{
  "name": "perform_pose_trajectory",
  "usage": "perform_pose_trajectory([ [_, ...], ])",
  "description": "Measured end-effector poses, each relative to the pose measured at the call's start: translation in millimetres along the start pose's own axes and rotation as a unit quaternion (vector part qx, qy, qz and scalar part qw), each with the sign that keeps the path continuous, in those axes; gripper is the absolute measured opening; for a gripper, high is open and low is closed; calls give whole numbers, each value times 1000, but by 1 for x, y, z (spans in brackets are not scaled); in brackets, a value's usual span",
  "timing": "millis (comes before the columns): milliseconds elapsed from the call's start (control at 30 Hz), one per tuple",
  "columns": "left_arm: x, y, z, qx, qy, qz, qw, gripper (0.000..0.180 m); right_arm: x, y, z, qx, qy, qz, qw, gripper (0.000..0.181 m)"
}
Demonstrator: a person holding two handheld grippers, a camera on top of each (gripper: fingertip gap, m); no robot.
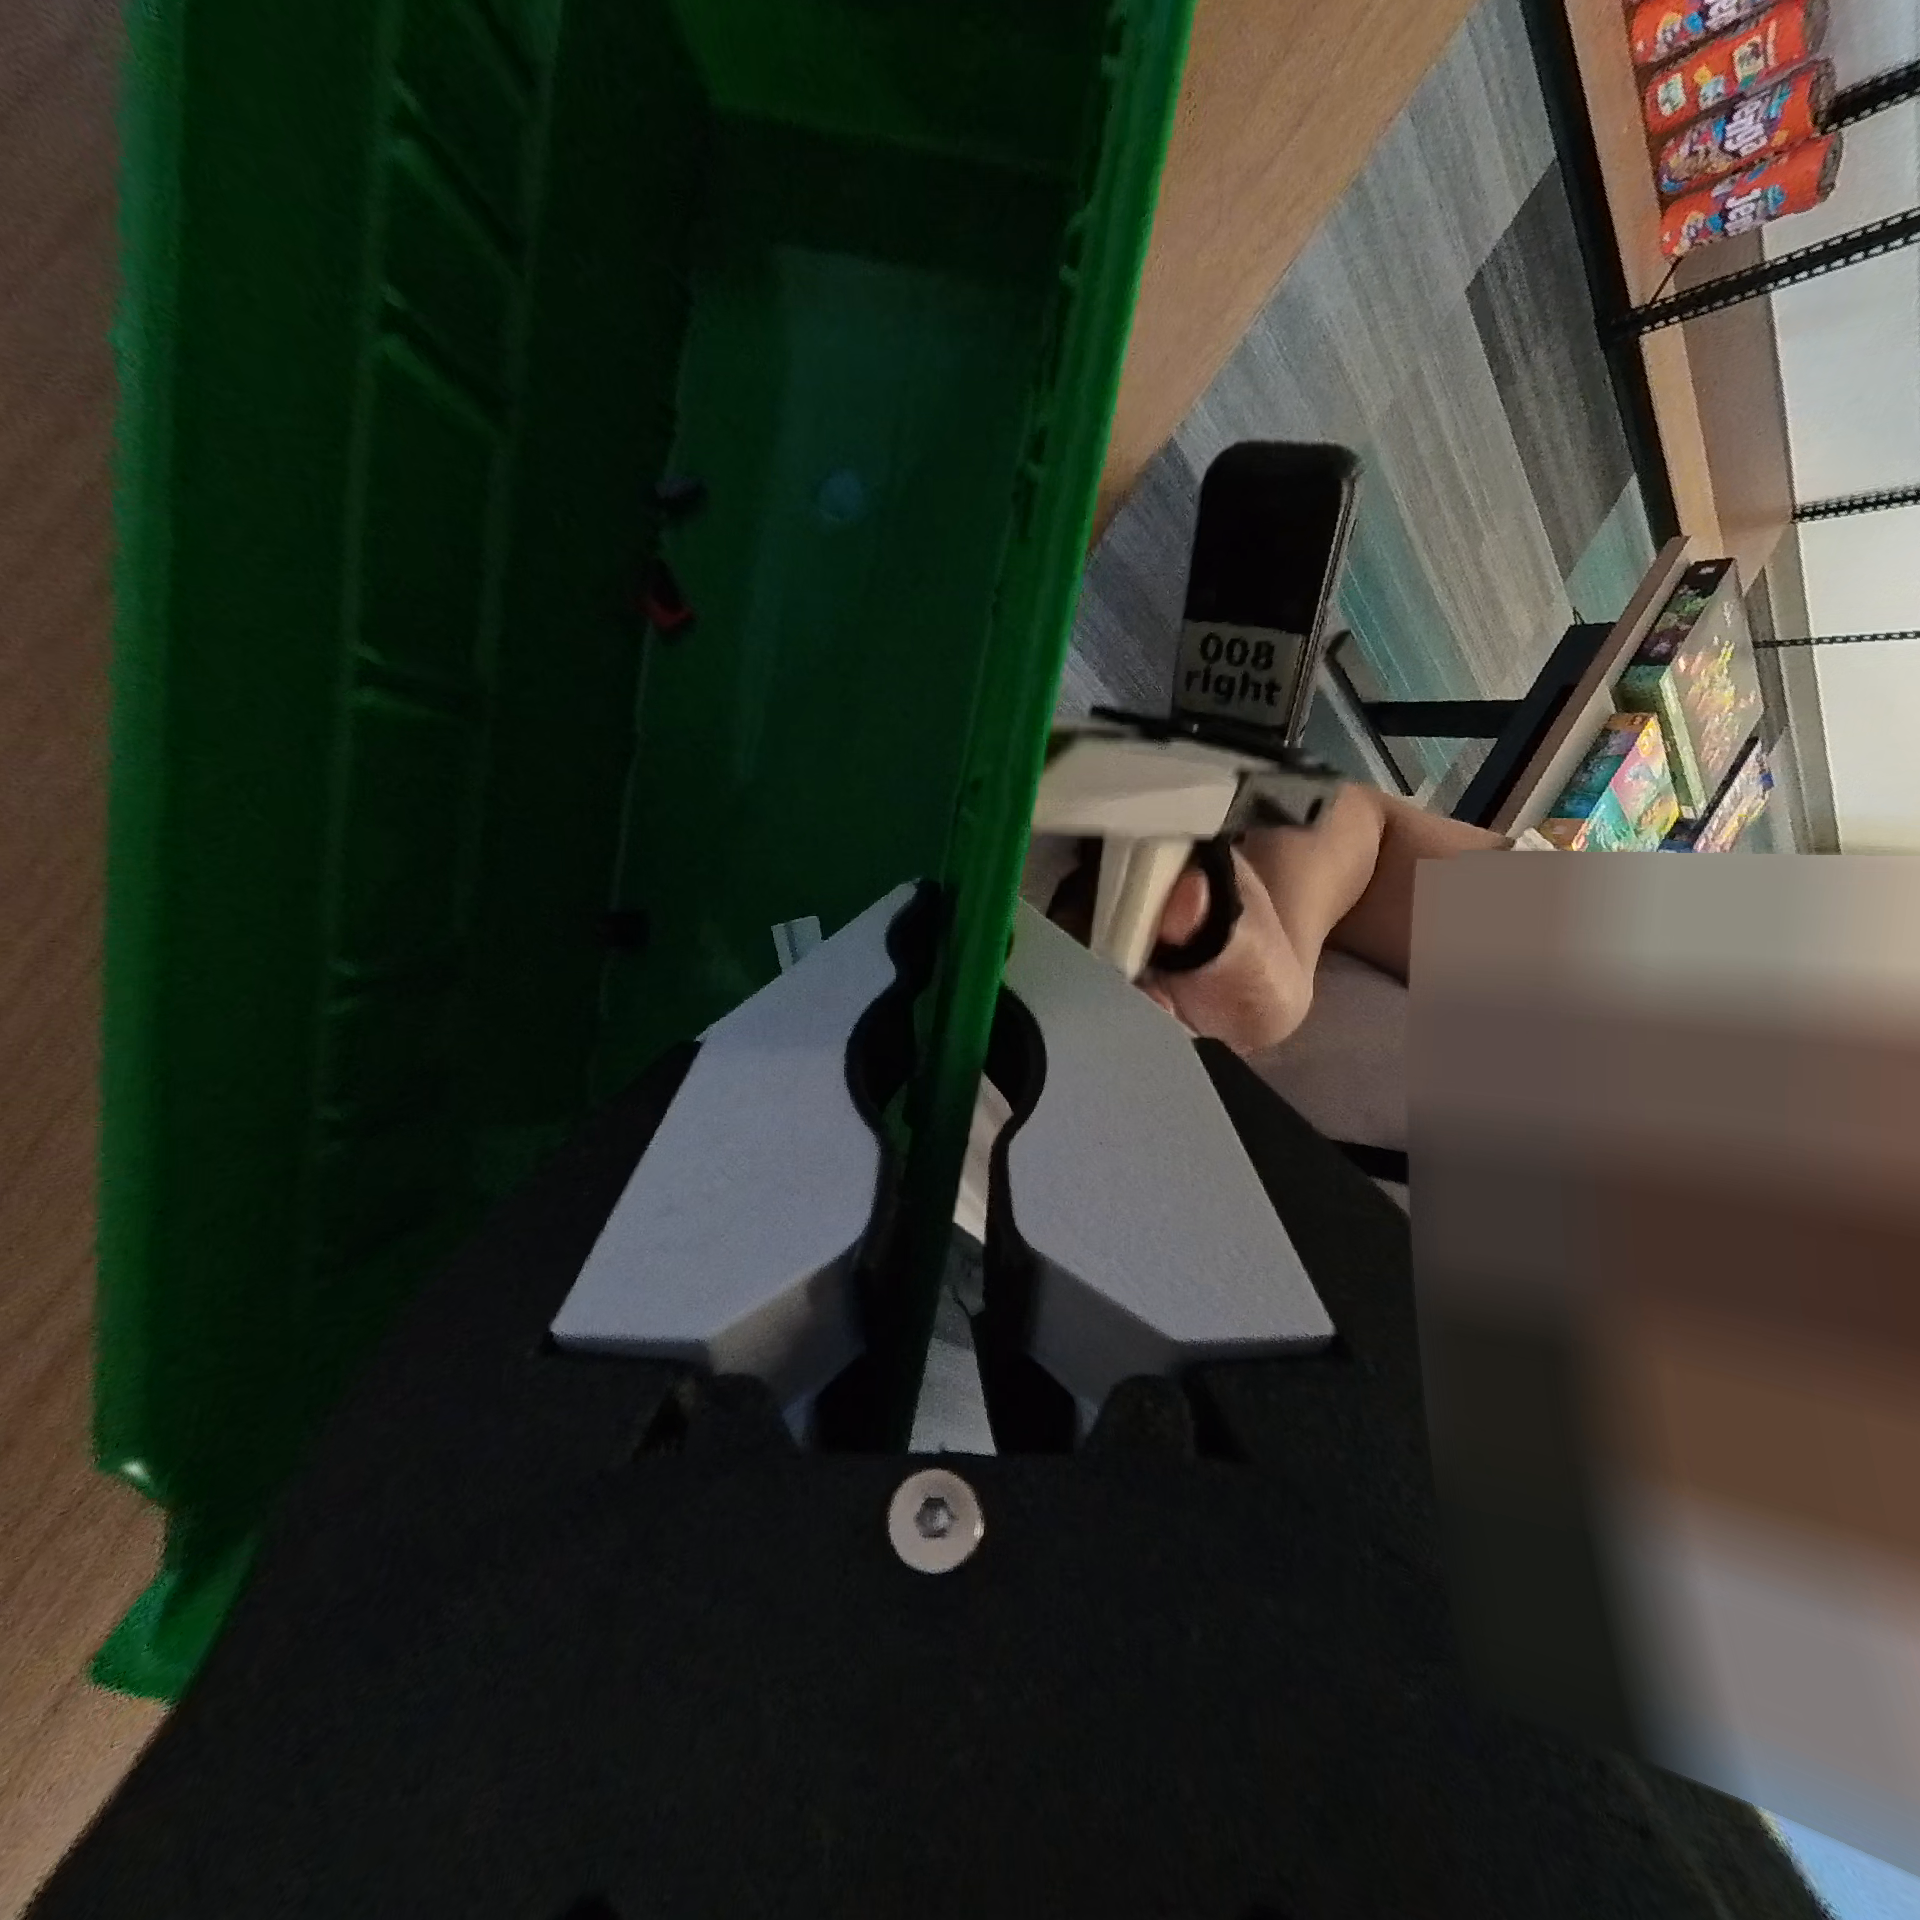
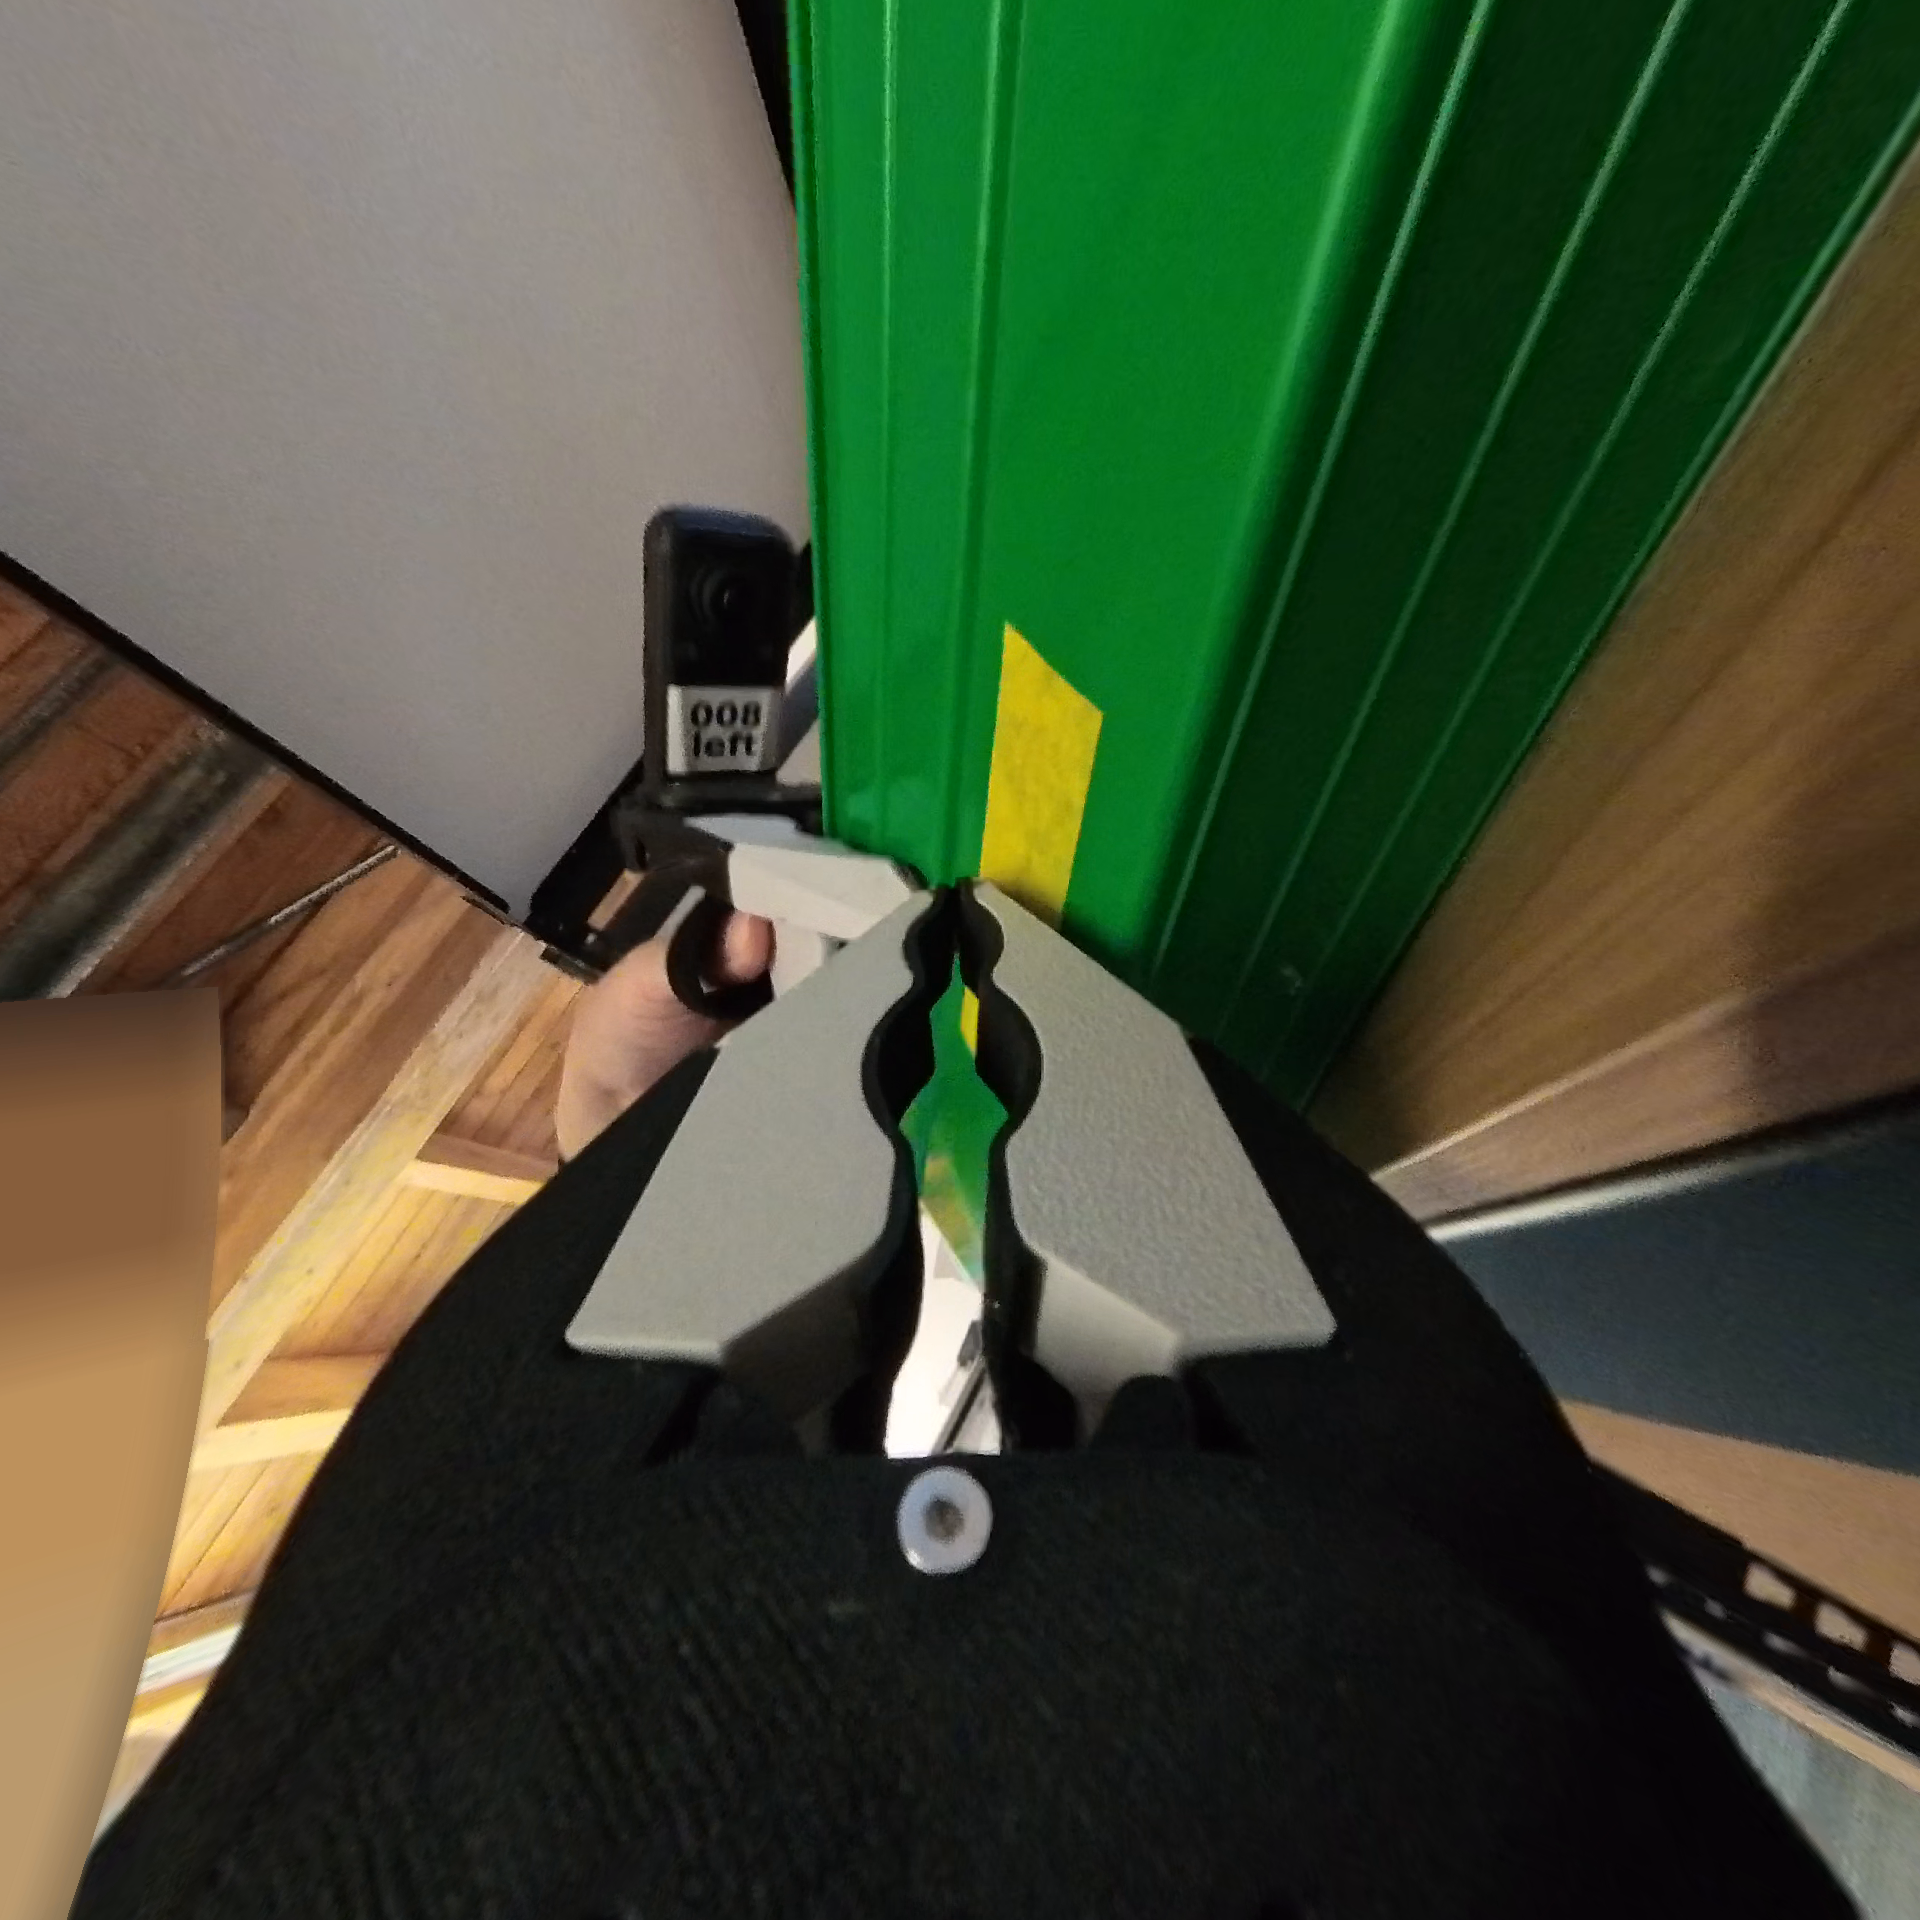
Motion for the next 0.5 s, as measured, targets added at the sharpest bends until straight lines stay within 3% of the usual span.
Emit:
perform_pose_trajectory([
  [67, 0, -1, 0, 0, 5, -4, 1000, 4, -3, -3, -17, -33, -3, -4, 999, 0],
  [233, -1, -4, 0, 9, 61, -35, 997, 3, 0, -16, -30, -26, -34, 2, 999, 0],
  [500, 27, -19, 28, 43, 165, -157, 973, 2, 33, -42, -62, -1, -230, -26, 973, 0],
])
Point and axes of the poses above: each gripper's, where its closed fingertips meet, y out along the fingers, z out of its underside, x = y × z across the jaws, the point moved 9 cm from there along -y, back along the fingers, and after that the axes turned 1 degree about z, right-handed, at the moved point
